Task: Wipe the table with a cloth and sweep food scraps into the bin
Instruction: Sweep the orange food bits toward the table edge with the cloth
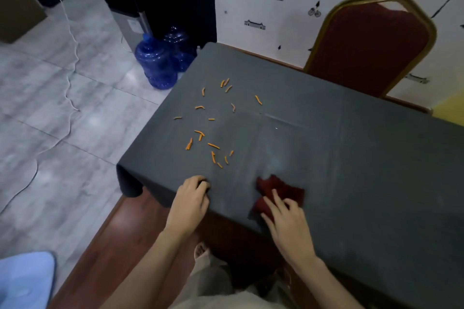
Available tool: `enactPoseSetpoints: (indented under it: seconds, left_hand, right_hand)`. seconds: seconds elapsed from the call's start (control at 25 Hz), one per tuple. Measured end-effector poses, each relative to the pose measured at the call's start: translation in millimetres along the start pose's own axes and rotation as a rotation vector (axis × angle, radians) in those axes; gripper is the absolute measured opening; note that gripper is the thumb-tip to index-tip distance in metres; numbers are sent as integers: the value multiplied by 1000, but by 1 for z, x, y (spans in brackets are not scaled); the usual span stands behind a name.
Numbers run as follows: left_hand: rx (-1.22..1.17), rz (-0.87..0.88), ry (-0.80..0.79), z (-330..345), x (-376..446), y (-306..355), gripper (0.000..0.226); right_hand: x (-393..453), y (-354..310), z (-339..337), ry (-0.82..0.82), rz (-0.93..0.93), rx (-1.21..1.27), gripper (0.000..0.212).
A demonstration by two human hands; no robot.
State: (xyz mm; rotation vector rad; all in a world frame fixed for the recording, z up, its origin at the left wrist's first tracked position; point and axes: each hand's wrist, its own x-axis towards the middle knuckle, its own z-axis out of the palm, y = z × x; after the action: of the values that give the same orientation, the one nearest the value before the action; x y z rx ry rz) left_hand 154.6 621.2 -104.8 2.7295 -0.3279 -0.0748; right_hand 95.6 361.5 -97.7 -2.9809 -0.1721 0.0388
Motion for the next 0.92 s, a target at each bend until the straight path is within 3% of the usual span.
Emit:
enactPoseSetpoints:
  seconds: [0.24, 0.48, 0.92]
  left_hand:
    - [-25, -78, 56, -14, 23, -65, 24]
    - [22, -137, 94, -21, 46, -90, 33]
    - [-8, -274, 145, -22, 89, -105, 44]
  right_hand:
    - [21, -65, 9, -77, -360, -17, 43]
    - [49, -98, 26, -160, -563, -56, 55]
    - [96, -93, 37, -206, -490, -38, 68]
